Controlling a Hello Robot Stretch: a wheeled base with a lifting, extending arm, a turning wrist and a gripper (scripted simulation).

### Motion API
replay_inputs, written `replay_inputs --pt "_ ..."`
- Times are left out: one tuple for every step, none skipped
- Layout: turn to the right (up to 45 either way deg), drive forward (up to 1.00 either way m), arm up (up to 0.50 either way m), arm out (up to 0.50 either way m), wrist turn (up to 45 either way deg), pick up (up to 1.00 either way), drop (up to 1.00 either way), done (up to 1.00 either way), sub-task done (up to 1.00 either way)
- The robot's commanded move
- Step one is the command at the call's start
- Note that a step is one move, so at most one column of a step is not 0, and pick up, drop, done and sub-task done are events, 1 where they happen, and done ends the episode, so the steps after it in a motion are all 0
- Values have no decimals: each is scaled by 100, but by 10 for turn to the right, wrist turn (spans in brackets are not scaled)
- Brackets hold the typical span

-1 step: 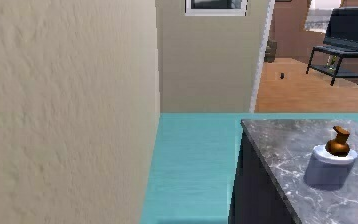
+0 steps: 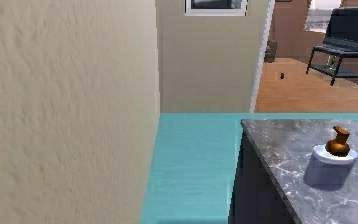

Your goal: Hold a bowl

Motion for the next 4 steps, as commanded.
replay_inputs --pt "0 0 38 0 0 0 0 0 0" --pt "0 0 0 40 0 0 0 0 0" --pt "0 0 0 0 450 0 0 0 0" --pt "0 0 0 0 450 0 0 0 0"
